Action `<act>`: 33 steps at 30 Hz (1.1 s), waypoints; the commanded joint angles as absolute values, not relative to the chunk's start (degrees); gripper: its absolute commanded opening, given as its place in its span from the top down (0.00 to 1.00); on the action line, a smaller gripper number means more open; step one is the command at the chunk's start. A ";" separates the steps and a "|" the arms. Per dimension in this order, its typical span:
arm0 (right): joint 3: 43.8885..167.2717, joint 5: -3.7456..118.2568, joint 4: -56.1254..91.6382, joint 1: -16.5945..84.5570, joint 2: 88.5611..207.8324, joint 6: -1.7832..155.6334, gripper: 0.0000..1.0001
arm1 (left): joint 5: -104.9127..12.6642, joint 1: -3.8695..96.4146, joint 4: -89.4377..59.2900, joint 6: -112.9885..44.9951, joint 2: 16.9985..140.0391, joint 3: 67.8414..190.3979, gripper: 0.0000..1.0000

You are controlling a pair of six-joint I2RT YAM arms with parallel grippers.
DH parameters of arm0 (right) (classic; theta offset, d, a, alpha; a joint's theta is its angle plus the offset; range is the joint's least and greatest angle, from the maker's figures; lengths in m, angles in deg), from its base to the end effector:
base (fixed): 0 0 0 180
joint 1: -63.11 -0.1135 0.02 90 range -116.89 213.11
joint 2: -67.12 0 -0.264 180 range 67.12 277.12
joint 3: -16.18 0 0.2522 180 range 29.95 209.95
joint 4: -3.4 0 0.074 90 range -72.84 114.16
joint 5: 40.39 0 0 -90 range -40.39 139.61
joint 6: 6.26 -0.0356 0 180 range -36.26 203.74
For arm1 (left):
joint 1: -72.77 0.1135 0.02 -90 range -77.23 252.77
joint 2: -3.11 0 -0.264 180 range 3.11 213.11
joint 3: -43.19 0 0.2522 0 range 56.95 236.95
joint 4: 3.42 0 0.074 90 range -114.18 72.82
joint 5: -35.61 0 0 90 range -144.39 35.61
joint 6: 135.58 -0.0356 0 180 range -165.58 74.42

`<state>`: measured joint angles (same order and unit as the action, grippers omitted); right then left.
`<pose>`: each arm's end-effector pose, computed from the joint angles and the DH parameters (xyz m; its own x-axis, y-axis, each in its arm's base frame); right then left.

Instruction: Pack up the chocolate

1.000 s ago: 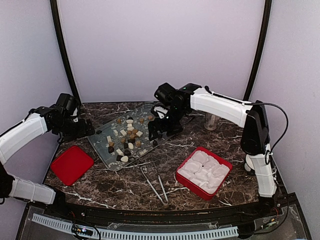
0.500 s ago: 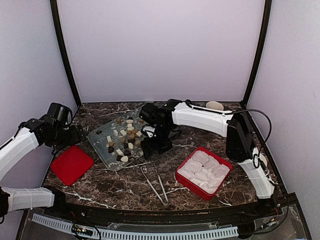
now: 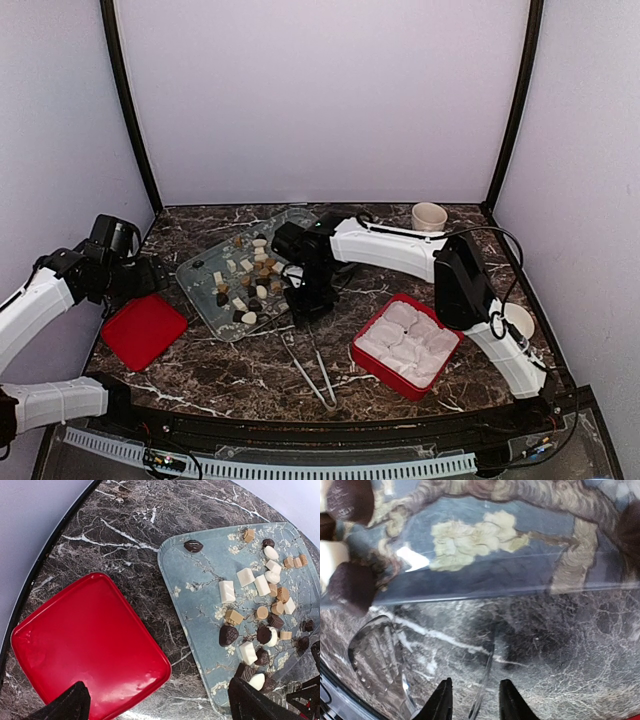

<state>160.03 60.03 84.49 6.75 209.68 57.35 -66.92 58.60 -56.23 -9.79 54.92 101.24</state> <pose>0.2722 0.4207 0.1724 -0.8602 -0.5037 -0.0795 -0.5070 0.8284 0.2382 0.1786 -0.0371 0.2694 -0.6263 -0.4307 -0.6498 -0.3352 0.9013 -0.2742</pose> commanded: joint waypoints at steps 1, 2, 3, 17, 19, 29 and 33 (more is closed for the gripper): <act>161.61 58.72 86.54 6.16 211.27 56.94 0.72 | -66.64 58.27 -57.67 -10.77 56.12 101.11 0.01; 161.56 58.53 86.47 6.16 211.26 56.87 0.74 | -66.75 58.22 -57.70 -11.05 56.16 101.13 0.01; 161.52 58.49 86.39 6.16 211.19 56.77 0.79 | -66.82 58.27 -57.62 -11.22 56.17 101.23 0.01; 146.67 62.60 69.36 10.65 191.03 51.23 1.00 | -66.94 58.30 -53.43 -14.97 57.50 111.10 0.01; 141.70 64.57 63.34 13.18 185.30 49.73 1.00 | -65.37 58.32 -51.45 -15.80 58.18 113.07 0.01; 116.93 77.78 20.83 25.13 162.60 35.88 1.00 | -39.58 58.19 -37.44 -19.06 61.54 120.16 0.01; 112.76 80.34 10.79 28.54 158.97 32.58 1.00 | -25.22 57.26 -29.12 -17.24 63.98 121.28 0.01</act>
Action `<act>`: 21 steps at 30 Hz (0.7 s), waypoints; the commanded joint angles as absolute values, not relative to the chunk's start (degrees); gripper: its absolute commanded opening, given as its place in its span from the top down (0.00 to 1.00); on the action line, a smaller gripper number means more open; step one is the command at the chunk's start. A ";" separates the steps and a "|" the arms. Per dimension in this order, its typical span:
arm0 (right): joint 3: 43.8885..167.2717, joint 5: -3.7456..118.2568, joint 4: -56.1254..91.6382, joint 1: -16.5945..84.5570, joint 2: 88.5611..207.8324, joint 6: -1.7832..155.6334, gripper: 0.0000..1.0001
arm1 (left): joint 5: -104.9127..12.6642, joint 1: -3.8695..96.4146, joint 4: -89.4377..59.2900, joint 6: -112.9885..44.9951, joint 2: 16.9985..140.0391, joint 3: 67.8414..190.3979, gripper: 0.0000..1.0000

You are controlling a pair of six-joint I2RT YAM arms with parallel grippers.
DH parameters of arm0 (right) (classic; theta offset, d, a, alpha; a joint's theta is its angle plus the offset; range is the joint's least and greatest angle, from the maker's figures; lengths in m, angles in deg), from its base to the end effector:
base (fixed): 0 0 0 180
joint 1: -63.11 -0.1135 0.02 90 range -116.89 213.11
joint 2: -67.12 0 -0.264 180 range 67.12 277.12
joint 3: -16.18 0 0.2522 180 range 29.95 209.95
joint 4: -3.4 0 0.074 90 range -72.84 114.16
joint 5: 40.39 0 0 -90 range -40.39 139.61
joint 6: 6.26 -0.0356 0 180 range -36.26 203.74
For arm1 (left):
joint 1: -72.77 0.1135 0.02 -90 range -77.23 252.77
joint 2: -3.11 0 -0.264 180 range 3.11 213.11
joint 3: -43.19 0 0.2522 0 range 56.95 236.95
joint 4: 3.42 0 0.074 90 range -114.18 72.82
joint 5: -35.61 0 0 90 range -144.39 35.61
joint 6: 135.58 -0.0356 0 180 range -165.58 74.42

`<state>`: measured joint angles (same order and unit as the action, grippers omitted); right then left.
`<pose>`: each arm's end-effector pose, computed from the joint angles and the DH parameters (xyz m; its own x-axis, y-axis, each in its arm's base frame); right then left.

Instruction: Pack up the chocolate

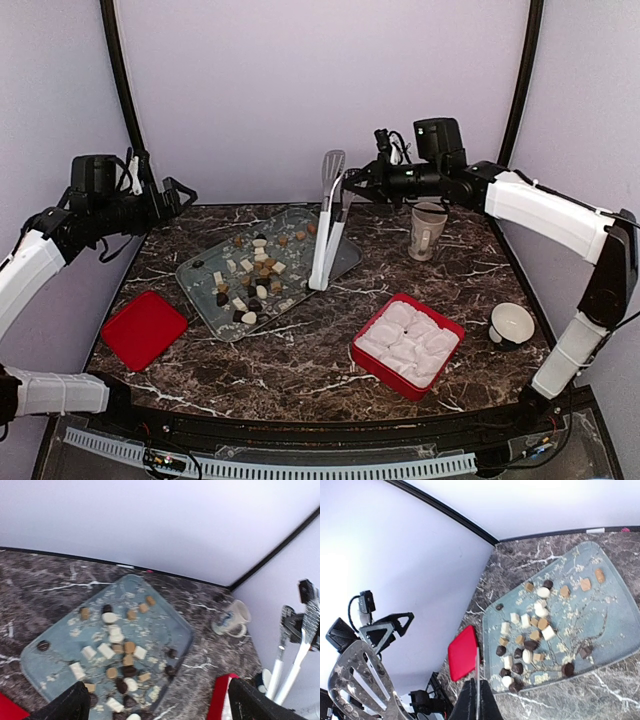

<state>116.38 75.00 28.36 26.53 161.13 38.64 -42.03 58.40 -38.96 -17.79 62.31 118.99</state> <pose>0.3038 0.2445 0.3699 -0.7947 0.2071 -0.5706 -0.4271 0.4771 0.7681 0.2203 -0.0643 0.3770 -0.4826 -0.3465 -0.8044 0.2414 0.8302 -0.5025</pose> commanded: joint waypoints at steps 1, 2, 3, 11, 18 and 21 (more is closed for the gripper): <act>111.99 81.01 8.87 29.32 158.89 32.10 1.00 | -22.30 56.39 -27.49 -16.66 65.09 121.80 0.01; 111.23 81.61 6.96 30.19 158.85 31.59 1.00 | -19.90 55.21 -26.42 -16.18 66.25 122.47 0.01; 110.25 82.61 4.54 30.78 157.90 30.79 1.00 | -18.26 53.68 -25.88 -15.61 67.55 123.23 0.01; 99.85 87.25 -20.88 33.56 154.04 20.86 1.00 | -10.15 42.16 -15.94 -6.46 74.76 125.02 0.04; 92.70 84.45 -33.79 33.84 154.08 13.31 1.00 | -14.47 30.95 -7.28 0.05 80.78 125.85 0.09; 91.45 83.15 -37.06 33.84 154.66 11.27 1.00 | -14.83 27.74 -3.04 2.26 84.20 126.74 0.11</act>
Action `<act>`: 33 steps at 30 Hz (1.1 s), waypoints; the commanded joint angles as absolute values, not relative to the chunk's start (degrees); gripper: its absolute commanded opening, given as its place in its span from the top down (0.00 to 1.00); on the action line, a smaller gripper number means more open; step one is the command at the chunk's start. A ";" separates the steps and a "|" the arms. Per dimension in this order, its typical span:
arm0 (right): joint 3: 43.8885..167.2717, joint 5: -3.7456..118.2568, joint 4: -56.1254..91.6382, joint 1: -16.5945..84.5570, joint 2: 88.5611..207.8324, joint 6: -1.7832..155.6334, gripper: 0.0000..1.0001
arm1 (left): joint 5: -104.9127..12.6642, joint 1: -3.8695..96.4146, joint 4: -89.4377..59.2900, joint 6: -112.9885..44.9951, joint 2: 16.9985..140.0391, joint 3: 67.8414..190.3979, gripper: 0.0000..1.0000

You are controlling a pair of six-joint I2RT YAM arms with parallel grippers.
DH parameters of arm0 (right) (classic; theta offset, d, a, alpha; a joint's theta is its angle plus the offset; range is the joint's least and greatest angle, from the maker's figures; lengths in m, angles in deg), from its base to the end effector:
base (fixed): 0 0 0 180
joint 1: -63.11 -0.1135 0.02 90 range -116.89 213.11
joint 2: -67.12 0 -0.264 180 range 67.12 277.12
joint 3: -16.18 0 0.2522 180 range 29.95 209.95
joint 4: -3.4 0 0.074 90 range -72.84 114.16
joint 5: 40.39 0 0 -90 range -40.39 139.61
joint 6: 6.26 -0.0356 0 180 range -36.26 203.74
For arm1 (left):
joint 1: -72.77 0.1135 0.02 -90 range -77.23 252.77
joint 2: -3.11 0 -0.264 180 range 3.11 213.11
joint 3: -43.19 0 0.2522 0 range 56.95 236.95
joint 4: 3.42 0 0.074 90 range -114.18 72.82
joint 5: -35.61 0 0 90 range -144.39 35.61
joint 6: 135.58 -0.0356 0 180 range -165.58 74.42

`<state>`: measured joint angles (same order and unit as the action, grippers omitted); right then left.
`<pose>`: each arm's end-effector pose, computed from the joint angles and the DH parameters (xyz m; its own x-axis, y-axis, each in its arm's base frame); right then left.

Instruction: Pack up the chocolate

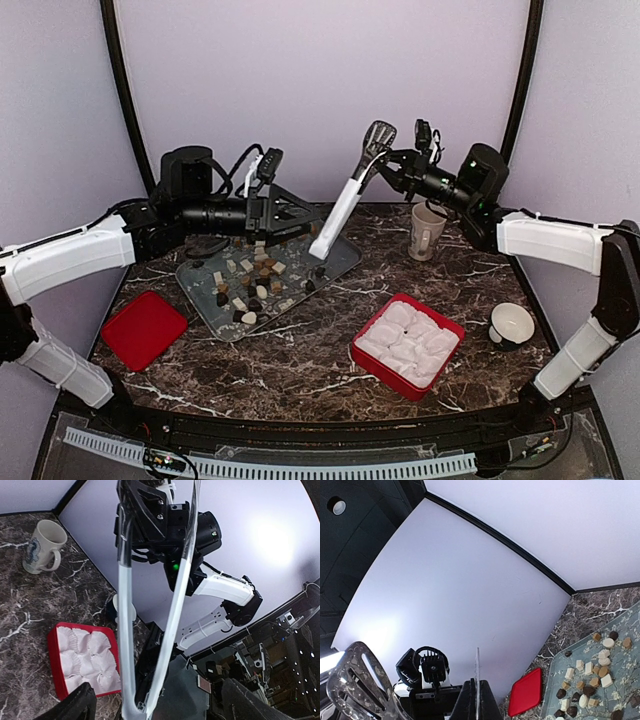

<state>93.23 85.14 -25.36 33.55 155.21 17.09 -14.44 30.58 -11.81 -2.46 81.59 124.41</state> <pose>0.3002 0.1940 0.3604 -0.7057 0.4587 -0.5399 -0.5930 0.0345 0.8044 0.2217 -0.2318 0.3743 -0.7288 -0.0466 -0.6832 0.6715 0.1465 -0.7264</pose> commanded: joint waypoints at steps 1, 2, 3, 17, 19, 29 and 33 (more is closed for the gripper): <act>91.37 83.05 -37.89 33.84 155.11 10.39 1.00 | -14.98 27.09 -2.08 2.76 85.22 127.34 0.12; 91.07 82.92 -39.28 33.88 155.54 9.38 1.00 | -14.70 26.60 -0.75 3.54 86.37 127.80 0.13; 90.63 82.44 -40.84 33.85 155.82 8.25 1.00 | -14.03 26.43 0.84 4.46 87.41 128.20 0.14; 87.20 76.52 -53.11 33.67 161.44 2.01 1.00 | -9.23 29.15 6.02 9.29 97.04 136.83 0.43; 87.25 76.07 -53.28 33.68 161.87 1.96 1.00 | -8.98 29.26 5.51 9.26 97.24 136.88 0.46; 88.49 75.31 -48.46 33.69 162.35 5.71 1.00 | -8.52 29.40 1.56 8.42 98.20 138.69 0.48; 88.88 75.30 -46.27 33.67 162.07 7.92 1.00 | -7.77 29.41 1.31 8.75 98.83 139.28 0.48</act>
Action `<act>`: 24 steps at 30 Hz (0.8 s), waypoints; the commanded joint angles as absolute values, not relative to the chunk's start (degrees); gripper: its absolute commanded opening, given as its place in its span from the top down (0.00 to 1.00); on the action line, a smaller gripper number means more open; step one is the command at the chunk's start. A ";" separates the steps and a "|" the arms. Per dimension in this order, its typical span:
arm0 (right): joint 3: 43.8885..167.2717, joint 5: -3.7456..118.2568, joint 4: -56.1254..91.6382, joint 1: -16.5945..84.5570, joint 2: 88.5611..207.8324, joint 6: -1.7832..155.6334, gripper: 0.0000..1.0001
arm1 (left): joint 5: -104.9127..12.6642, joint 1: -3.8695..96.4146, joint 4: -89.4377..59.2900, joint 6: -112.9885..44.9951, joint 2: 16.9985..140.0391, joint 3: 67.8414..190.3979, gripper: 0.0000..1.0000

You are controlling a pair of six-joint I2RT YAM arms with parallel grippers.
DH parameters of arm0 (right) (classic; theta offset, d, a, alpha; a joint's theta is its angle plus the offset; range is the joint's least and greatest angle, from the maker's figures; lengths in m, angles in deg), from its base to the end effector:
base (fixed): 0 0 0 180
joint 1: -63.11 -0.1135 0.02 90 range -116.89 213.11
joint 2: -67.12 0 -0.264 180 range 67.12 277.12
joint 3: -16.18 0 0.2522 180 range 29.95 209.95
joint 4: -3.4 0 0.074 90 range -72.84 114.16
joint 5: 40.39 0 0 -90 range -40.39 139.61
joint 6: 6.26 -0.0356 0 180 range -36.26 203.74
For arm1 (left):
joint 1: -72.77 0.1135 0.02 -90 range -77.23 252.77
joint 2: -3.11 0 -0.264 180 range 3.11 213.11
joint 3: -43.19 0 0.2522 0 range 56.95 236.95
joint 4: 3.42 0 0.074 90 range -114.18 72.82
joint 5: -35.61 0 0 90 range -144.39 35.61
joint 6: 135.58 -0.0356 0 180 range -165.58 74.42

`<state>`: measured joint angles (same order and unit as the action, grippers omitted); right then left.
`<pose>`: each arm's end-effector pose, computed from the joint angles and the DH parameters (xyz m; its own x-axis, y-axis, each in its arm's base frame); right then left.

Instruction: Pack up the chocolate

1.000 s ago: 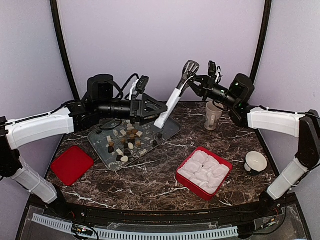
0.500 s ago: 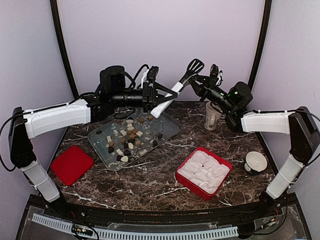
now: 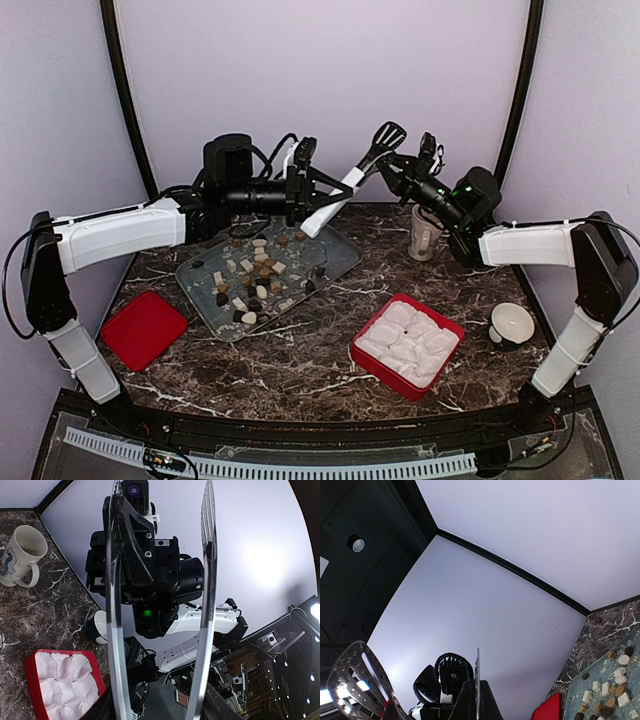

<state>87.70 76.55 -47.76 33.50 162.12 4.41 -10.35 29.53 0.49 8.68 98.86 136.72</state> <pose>0.3119 0.1958 0.3251 -0.7009 0.6094 -0.3708 -0.5430 -0.1188 0.8313 0.2730 -0.2907 0.3693 -0.7980 -0.0505 -0.6005 0.6008 0.0114 -0.7993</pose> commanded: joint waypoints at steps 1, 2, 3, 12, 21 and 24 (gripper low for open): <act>88.84 75.07 -45.91 33.67 161.94 8.34 1.00 | -7.58 29.36 1.40 8.84 98.87 139.49 0.47; 88.76 74.82 -45.67 33.71 161.83 8.56 1.00 | -7.46 29.35 1.31 8.83 98.98 139.62 0.47; 88.67 74.71 -45.54 33.67 161.82 8.67 1.00 | -7.36 29.35 1.28 8.97 99.12 139.65 0.46; 87.64 71.32 -45.84 33.63 161.33 8.50 1.00 | -6.93 29.35 2.51 10.03 100.01 139.64 0.40; 87.13 70.57 -44.83 33.58 161.17 8.23 1.00 | -7.23 29.44 1.57 10.17 100.69 139.71 0.52; 86.76 70.77 -44.54 33.58 161.02 8.38 1.00 | -7.38 29.51 1.72 10.17 100.67 139.55 0.59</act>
<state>87.66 73.89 -43.98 33.48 162.12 7.14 -9.87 29.92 -0.18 10.54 101.57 137.61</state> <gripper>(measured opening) 0.005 0.440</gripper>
